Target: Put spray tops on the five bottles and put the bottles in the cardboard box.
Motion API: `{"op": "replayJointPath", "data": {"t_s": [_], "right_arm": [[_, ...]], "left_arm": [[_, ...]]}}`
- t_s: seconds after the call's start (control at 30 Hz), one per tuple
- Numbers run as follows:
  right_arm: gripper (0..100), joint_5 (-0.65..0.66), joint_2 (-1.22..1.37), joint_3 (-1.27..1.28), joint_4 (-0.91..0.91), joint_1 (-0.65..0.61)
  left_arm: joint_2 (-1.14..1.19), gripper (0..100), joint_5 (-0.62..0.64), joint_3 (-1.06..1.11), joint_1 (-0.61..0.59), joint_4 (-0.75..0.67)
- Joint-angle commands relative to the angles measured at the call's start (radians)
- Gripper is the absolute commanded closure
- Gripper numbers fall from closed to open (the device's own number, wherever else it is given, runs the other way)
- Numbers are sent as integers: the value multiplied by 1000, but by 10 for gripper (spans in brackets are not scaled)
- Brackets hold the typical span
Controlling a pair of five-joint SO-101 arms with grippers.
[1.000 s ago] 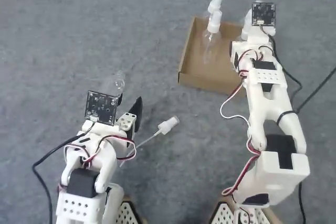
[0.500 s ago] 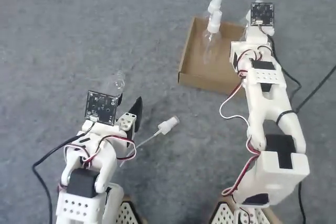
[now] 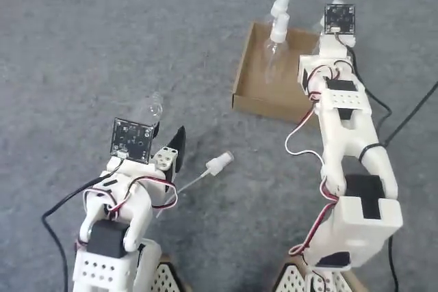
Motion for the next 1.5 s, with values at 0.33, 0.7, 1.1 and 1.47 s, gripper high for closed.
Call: {"op": "replayJointPath", "data": {"t_s": [0.33,0.7,1.1,1.47], "right_arm": [[788,-3,-18,-98,-8,-10],[674,-3,-18,-106,19,-10],[672,-5,-183,-267,262,-39],[673,-12,-453,-316,645,-269]], "left_arm": [[-18,855,-5,-7,-6,-23],[-18,855,-5,5,-6,-31],[-18,855,-5,7,-6,-31],[-6,898,-8,-154,-261,41]]}}
